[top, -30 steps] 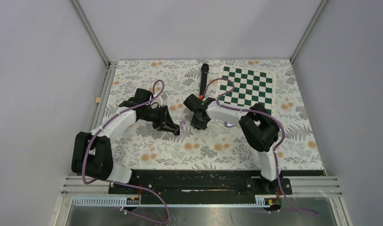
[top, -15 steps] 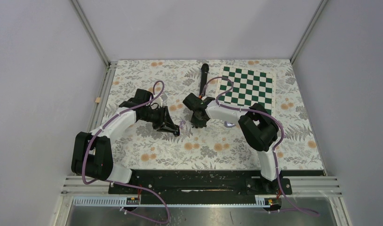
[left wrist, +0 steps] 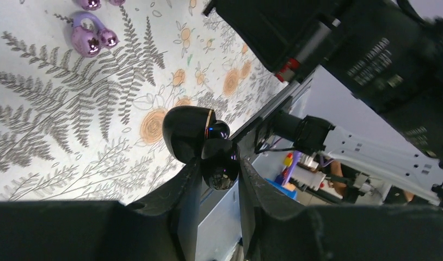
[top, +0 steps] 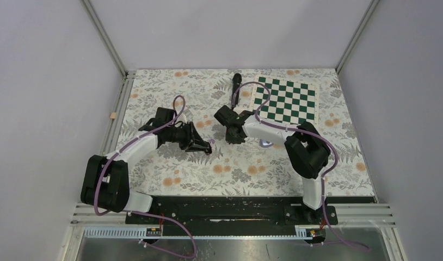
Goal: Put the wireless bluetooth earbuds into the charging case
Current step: Pick up the left earbud from the center of the board, then insert the left earbud into the left side groove of the charging case.
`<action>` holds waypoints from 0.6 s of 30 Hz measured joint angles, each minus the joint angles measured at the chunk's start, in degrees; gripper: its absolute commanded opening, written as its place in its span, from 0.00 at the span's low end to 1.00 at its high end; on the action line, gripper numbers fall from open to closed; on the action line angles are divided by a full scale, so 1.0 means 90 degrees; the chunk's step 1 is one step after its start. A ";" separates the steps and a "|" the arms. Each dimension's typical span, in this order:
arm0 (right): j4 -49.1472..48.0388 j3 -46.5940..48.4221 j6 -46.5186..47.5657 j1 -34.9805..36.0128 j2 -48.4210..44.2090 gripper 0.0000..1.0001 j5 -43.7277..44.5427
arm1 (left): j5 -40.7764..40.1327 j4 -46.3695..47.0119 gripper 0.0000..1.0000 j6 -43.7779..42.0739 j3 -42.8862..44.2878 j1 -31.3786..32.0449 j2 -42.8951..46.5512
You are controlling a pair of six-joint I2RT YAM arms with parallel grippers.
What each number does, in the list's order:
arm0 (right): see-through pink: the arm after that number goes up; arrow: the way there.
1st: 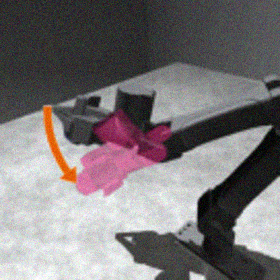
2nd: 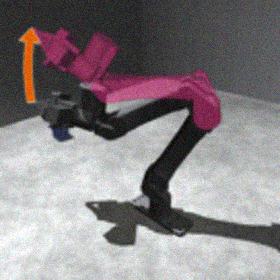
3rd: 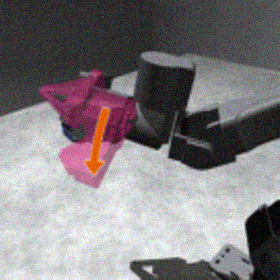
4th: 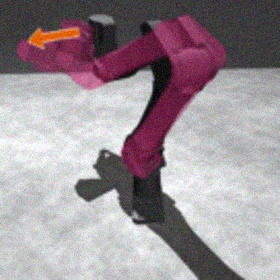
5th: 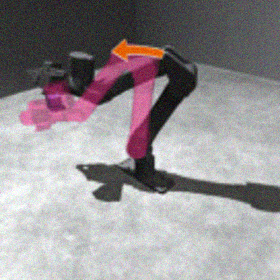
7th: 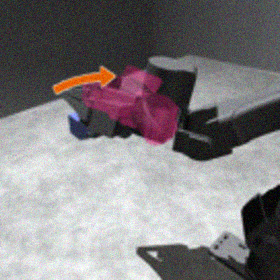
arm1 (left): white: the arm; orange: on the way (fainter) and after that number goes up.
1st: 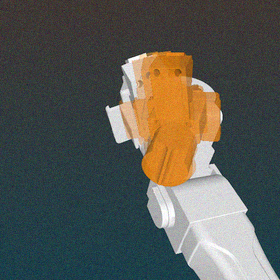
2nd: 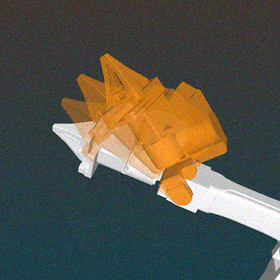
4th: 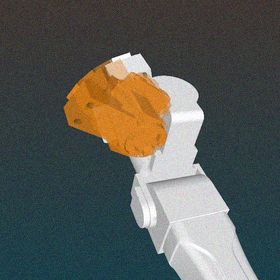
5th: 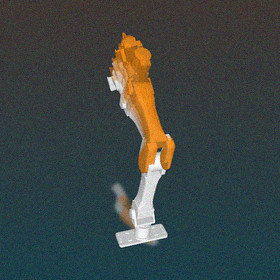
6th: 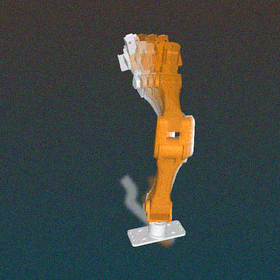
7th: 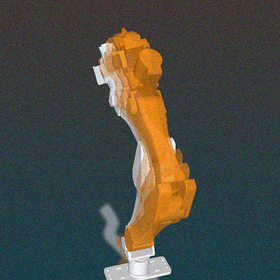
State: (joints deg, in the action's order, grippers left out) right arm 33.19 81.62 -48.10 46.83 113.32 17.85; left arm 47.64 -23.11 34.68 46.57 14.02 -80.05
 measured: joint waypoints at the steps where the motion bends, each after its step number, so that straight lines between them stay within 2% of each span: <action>1: 0.0029 0.0000 0.0095 0.0000 -0.0097 0.00 0.0075 | -0.0017 0.0287 0.00 0.0267 -0.0134 0.0029 0.0032; 11: 0.0481 0.0389 0.0792 0.0138 -0.1117 0.00 0.0884 | -0.0175 0.3585 0.00 0.3480 -0.1290 0.0291 0.0100; 18: 0.0561 0.0770 0.1311 0.0733 -0.1297 0.00 0.1481 | -0.0333 0.3849 0.00 0.4466 -0.1253 0.0291 0.0197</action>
State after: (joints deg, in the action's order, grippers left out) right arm 38.24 88.55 -36.29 53.43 101.65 31.18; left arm 44.64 11.53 74.87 35.29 16.64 -78.28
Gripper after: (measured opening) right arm 0.157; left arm 0.279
